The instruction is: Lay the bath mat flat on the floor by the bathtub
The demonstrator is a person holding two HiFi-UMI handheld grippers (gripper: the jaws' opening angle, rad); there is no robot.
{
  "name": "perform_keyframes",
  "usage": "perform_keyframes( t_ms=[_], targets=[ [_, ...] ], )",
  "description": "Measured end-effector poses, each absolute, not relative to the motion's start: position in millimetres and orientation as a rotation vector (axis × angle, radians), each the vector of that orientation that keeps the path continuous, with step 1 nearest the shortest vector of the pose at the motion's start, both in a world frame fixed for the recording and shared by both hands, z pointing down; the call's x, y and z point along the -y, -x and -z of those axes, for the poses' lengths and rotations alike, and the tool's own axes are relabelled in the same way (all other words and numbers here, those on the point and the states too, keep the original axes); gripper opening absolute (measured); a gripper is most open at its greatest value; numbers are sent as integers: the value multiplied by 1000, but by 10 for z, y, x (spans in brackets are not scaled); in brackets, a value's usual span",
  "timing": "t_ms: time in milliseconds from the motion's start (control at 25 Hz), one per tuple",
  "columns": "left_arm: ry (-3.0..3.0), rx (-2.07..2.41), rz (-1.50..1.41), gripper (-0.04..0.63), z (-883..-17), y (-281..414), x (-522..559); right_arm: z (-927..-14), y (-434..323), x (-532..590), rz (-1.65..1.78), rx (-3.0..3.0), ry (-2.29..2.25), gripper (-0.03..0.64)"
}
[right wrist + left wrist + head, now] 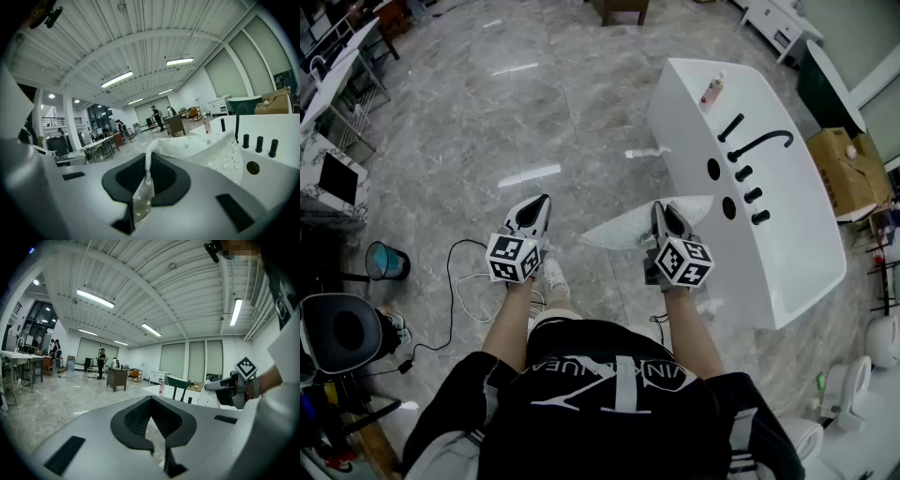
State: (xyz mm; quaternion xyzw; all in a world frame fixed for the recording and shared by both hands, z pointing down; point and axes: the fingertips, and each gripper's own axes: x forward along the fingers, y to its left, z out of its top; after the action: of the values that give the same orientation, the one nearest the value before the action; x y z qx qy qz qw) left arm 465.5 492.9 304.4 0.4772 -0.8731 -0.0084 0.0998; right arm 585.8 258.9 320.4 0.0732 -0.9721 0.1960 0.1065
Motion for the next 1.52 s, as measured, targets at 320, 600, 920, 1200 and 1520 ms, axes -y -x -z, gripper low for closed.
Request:
perform_keyframes(
  t_ms=[320, 600, 920, 1200, 1520],
  targets=[
    [-1415, 2545, 31, 14, -3171, -4268, -4674, -3320, -5445, -2494, -545, 2848, -205, 38],
    [-1419, 2500, 49, 14, -3365, -3510, -4537, -3595, -4945, -2269, -658, 2786, -289, 39],
    [-1509, 2459, 37, 14, -3208, -1765, -4639, -3589, -3867, -2113, -823, 2774, -587, 40],
    [-1586, 2419, 4, 14, -3346, -749, -4258, -3660, -2870, -1736, -797, 2763, -722, 40],
    [-1626, 2349, 17, 14, -3479, 238, -3574, -4035, -1882, -1317, -754, 2674, -754, 40]
  ],
)
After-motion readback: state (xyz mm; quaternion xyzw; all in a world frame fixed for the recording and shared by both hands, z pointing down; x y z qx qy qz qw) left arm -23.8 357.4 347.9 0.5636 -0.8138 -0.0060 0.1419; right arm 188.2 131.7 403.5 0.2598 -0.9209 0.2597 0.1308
